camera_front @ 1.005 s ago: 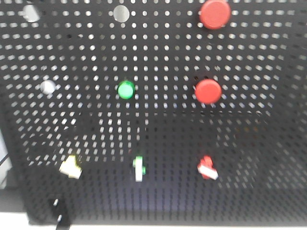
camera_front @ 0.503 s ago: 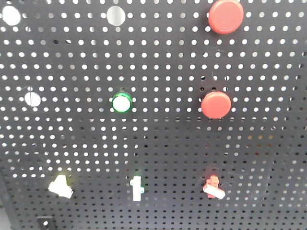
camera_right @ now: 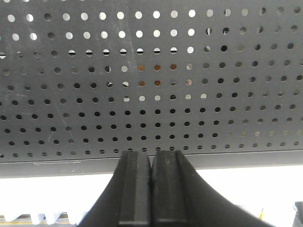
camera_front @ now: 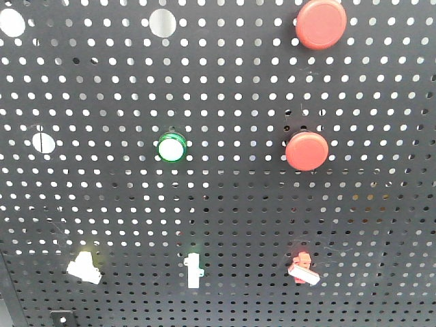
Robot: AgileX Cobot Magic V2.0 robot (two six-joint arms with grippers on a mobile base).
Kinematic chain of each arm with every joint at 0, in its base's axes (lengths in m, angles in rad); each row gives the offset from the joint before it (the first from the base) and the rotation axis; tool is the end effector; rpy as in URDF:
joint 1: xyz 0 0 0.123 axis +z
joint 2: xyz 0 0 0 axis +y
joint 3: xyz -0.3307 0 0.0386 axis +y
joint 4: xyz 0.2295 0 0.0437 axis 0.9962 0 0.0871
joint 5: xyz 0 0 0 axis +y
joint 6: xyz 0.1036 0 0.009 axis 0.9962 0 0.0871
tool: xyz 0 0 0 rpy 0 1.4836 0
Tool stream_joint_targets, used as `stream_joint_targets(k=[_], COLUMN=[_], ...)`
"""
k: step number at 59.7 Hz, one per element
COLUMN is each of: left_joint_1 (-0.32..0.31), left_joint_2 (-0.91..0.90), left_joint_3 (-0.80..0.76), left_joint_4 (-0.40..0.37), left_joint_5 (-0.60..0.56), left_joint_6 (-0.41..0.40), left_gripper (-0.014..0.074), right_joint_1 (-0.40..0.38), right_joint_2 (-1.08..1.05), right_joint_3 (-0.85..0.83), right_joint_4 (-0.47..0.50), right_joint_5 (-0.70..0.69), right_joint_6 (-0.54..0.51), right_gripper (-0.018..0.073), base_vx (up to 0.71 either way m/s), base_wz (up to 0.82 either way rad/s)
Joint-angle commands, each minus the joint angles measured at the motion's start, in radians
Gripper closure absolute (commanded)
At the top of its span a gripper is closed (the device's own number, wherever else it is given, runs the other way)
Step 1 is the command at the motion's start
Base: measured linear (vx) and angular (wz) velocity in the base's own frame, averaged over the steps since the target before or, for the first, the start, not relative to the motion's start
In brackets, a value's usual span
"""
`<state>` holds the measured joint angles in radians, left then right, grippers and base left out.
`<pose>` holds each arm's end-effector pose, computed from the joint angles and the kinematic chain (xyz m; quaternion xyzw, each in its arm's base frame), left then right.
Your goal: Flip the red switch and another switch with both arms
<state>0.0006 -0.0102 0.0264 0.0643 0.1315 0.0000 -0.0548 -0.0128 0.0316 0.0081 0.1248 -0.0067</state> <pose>0.0029 0.0009 0.1919 0.0201 0.7278 0.0251 0.6850 0.0029 -0.0001 0.1908 0.0201 0.7265 -0.0180 0.6867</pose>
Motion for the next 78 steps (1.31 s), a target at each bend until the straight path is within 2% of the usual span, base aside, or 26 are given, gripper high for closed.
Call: stream_joint_targets(k=[1,12,18,32,45,58,78], left_joint_1=[-0.002,-0.002,-0.002,-0.002,-0.002,-0.002,-0.002], left_joint_2=[-0.019,-0.019,-0.019,-0.019,0.000,0.157,0.325], left_joint_3=[0.019,0.018,0.018,-0.033,-0.253,-0.479,-0.508], left_joint_4=[-0.009,-0.015,-0.015,-0.097,-0.089,-0.009,0.001], left_joint_5=[-0.102,-0.124,-0.192,-0.365,-0.358,-0.255,-0.208], left_joint_6=[-0.012,-0.037,-0.037,-0.087,-0.087,-0.086,-0.086], left_gripper=[0.0594,0.0594,0.0594,0.0594,0.0594,0.0594,0.0594], right_joint_1=[-0.007,-0.007,-0.007,-0.007,-0.007,-0.007,-0.007], right_joint_2=[-0.011,-0.011,-0.011,-0.009,0.040,0.202,0.364], right_joint_3=[0.005,0.005,0.005,-0.049,-0.302,-0.466,-0.475], right_joint_4=[-0.008,-0.008,-0.008,-0.008,-0.008,-0.008,-0.008], right_joint_5=[-0.084,-0.090,-0.119,-0.304,-0.161,-0.114,-0.125], right_joint_6=[-0.005,-0.002,-0.002,-0.001,-0.001,-0.001,-0.001], right_gripper=[0.0566,0.0566,0.0566,0.0566,0.0566,0.0566,0.0566], base_vx=[0.00,0.00,0.00,0.00,0.00,0.00,0.00], base_wz=[0.00,0.00,0.00,0.00,0.00,0.00,0.00])
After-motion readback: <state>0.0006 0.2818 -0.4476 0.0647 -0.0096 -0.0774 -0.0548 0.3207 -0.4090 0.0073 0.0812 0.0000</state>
